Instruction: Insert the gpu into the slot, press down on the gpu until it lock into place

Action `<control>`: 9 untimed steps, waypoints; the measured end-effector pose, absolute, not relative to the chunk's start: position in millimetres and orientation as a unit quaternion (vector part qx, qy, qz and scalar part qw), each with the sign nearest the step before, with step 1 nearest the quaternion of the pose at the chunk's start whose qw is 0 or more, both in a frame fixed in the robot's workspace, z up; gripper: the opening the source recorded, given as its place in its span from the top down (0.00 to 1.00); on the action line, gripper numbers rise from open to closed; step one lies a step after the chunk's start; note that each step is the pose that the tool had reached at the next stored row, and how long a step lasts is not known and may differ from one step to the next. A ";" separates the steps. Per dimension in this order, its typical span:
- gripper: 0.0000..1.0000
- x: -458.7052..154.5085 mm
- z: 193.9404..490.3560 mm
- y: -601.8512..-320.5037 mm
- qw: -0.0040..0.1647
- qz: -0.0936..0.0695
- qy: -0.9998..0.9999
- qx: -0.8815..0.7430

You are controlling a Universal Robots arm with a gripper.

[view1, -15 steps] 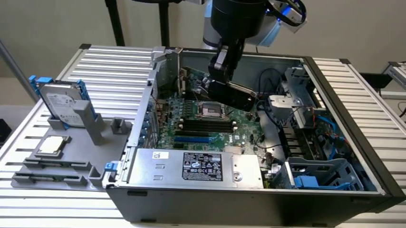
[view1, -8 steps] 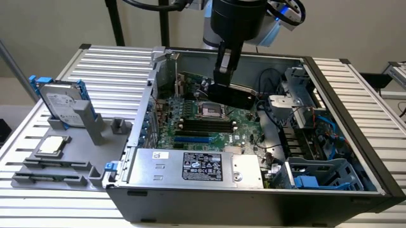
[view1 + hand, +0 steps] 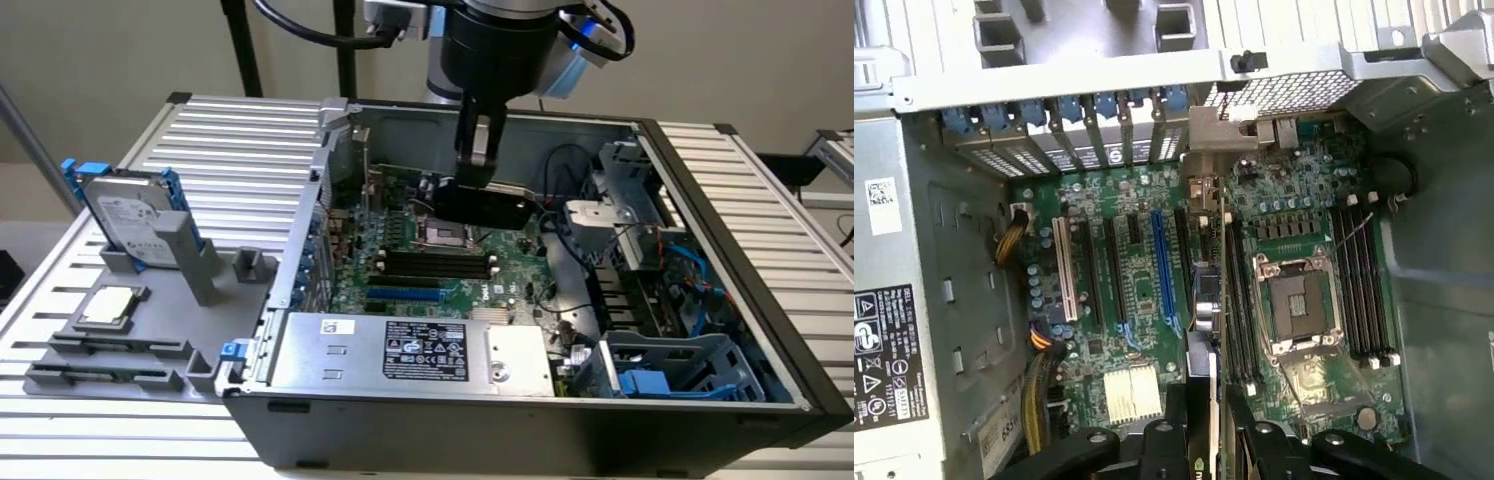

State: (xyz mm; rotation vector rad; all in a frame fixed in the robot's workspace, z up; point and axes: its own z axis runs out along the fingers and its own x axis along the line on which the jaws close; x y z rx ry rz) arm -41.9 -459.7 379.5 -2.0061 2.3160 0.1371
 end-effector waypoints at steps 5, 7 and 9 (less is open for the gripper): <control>0.74 -41.9 372.5 -459.7 0.036 0.046 0.724 -0.687; 0.74 -42.1 369.2 -459.6 0.035 0.047 0.712 -0.700; 0.74 -44.0 365.5 -459.7 0.035 0.048 0.705 -0.707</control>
